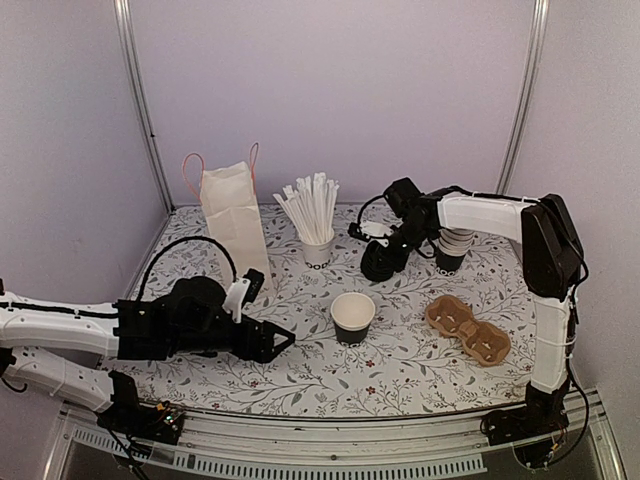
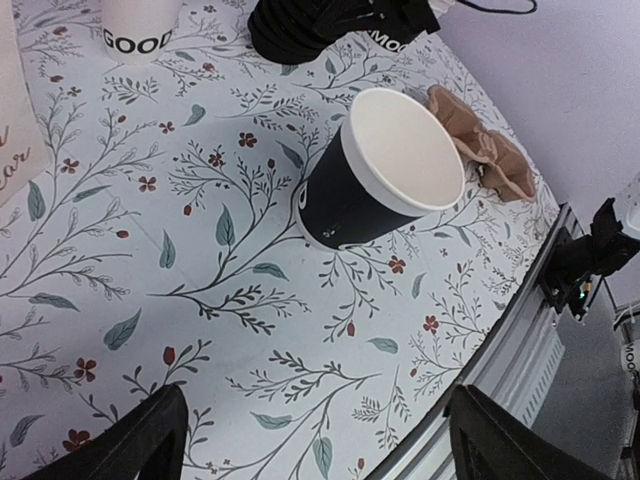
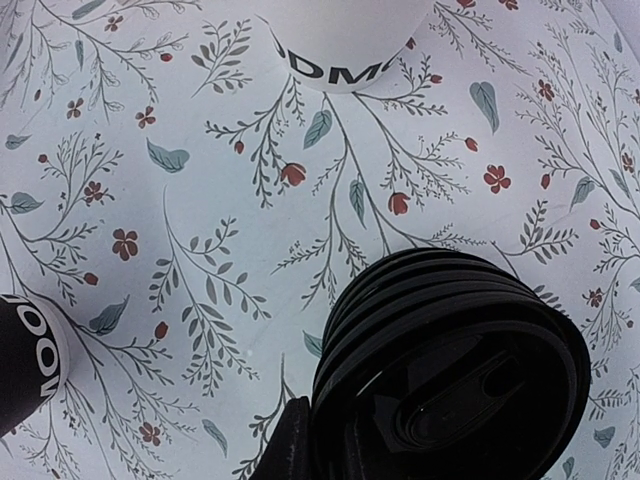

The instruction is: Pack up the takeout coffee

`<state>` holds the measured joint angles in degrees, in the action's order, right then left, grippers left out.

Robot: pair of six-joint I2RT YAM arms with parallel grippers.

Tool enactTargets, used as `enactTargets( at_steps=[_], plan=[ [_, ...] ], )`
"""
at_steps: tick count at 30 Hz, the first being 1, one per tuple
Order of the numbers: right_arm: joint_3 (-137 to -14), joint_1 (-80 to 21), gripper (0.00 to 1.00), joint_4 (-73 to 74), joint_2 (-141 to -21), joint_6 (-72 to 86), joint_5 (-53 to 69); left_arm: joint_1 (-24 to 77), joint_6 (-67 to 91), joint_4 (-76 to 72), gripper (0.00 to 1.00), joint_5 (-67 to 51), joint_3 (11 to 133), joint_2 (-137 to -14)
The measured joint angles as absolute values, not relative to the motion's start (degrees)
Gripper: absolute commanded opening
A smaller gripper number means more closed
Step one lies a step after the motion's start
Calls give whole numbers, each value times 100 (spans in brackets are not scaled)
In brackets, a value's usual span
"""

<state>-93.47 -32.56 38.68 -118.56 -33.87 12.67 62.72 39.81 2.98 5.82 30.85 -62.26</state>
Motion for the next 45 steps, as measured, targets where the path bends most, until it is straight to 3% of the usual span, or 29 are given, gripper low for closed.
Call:
enactTargets(
  at_steps=[25, 35, 38, 45],
  plan=[
    [-9347, -3227, 1, 4053, -11502, -3210, 1431, 6272, 3920, 373, 93, 552, 3330, -6442],
    [-9354, -3197, 10, 4099, -11708, -3181, 1402, 6272, 3924, 375, 93, 543, 3330, -6442],
    [-9362, -3194, 19, 4115, -11712, -3162, 1404, 6272, 3924, 373, 93, 537, 3330, -6442],
    [-9404, -3190, 21, 4119, -11712, -3105, 1398, 6272, 3924, 373, 93, 537, 3332, -6442]
  ],
)
